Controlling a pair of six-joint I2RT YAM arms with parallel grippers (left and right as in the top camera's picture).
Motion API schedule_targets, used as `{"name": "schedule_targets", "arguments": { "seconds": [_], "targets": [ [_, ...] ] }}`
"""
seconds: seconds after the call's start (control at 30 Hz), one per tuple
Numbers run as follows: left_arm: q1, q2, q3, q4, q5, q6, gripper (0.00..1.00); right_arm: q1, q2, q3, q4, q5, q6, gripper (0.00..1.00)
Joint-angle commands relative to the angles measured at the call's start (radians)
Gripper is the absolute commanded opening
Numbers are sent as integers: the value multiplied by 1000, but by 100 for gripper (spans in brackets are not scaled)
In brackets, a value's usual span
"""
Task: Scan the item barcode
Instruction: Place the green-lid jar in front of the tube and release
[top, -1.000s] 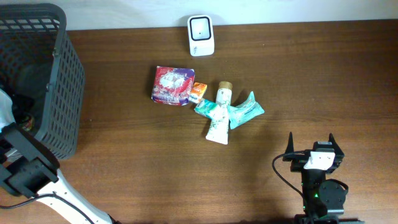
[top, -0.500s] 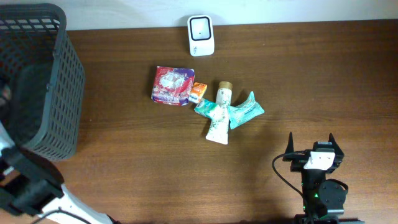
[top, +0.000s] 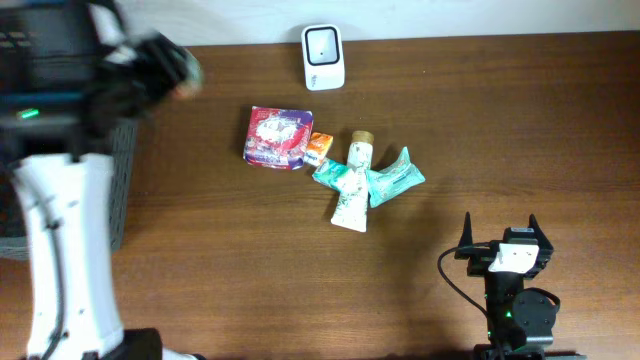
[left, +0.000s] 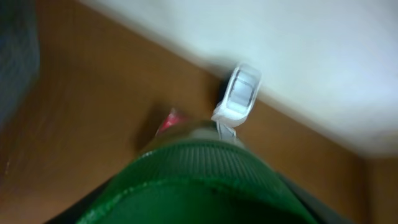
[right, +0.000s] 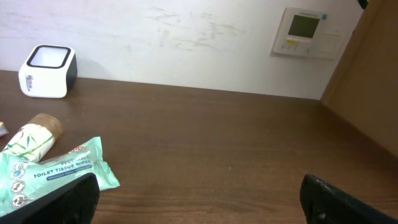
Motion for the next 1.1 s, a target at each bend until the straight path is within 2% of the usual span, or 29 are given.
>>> {"name": "schedule_targets", "arguments": {
  "seconds": [0.0, 0.17, 0.27, 0.53, 0.6, 0.7, 0.87, 0.9, 1.07],
  "targets": [
    [-171, 111, -115, -63, -100, 14, 69, -4, -5, -8, -3, 16, -4, 99],
    [-372, 310, -289, 7, -117, 14, 72, -4, -5, -8, -3, 16, -4, 99],
    [-442, 417, -299, 12, -200, 14, 74, -4, -5, -8, -3, 16, -4, 99],
    [-458, 476, -266, 39, -205, 22, 79, -4, -5, -8, -3, 16, -4, 99],
    [-438, 473, -169, -35, -204, 49, 79, -4, -5, -8, -3, 16, -4, 99],
    [-385, 469, 148, -260, -204, 83, 80, -4, -5, -8, -3, 16, -4, 99],
    [-293, 467, 644, -519, -233, 137, 92, -4, -5, -8, -3, 16, -4, 99],
    [-262, 452, 691, -519, -229, 205, 99, -4, -5, -8, -3, 16, -4, 99],
    [-73, 394, 703, -519, -239, 223, 99, -4, -5, -8, -3, 16, -4, 99]
  ]
}}
